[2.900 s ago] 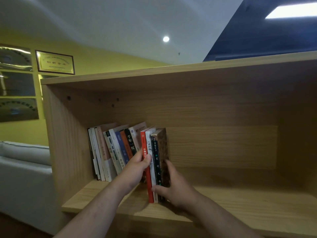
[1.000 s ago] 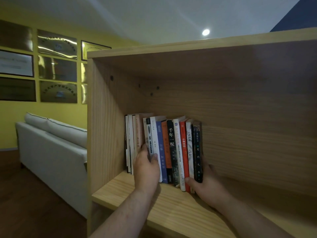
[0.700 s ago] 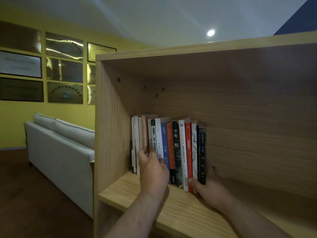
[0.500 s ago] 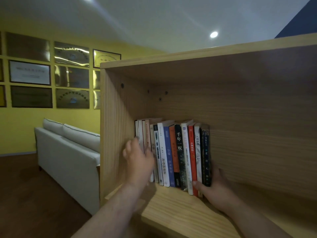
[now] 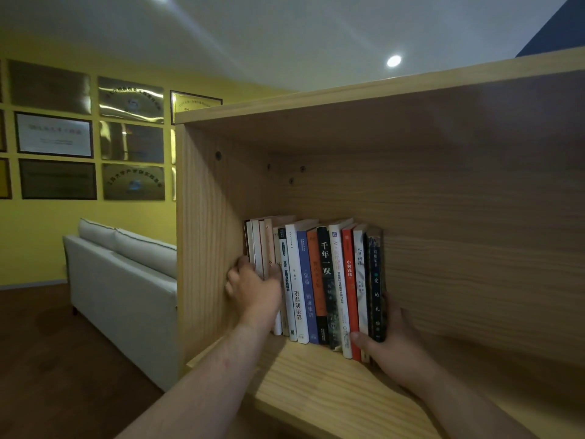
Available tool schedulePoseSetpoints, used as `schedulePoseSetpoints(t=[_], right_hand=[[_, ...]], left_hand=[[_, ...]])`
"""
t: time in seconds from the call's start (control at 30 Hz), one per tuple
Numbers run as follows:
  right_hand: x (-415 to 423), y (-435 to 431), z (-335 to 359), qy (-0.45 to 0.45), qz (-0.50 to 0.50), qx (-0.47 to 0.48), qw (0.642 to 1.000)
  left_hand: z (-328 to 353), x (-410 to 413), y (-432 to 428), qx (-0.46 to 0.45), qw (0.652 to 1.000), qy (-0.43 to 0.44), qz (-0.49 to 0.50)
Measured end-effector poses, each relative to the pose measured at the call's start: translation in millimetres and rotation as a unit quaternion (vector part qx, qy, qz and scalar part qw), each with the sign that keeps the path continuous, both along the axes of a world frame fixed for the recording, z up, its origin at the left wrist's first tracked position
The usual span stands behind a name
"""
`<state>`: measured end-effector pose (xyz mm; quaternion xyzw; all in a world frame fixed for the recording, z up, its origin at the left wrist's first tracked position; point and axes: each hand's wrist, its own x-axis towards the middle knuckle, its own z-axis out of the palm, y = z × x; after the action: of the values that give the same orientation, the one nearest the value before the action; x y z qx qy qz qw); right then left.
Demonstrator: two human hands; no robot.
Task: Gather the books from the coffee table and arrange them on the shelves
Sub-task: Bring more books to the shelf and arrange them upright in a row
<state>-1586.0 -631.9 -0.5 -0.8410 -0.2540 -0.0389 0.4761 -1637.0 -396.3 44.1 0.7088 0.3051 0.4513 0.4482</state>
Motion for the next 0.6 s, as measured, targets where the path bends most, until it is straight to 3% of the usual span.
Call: schedulePoseSetpoints(t=[0.13, 0.23, 0.6], right_hand=[[0.7, -0.2, -0.9, -0.001, -0.003, 0.004, 1.0], [0.0, 0.0, -0.8, -0.001, -0.005, -0.001, 1.0], [-2.5, -1.7, 0.1, -0.001, -0.01, -0.002, 1.0]], left_hand=[[-9.5, 4.4, 6.9, -0.098, 0.981, -0.147, -0.077], [-15.4, 5.4, 11.4, -0.096, 0.975, -0.18, -0.092], [-18.6, 9.5, 11.4, -0.077, 0.982, -0.143, -0.096]])
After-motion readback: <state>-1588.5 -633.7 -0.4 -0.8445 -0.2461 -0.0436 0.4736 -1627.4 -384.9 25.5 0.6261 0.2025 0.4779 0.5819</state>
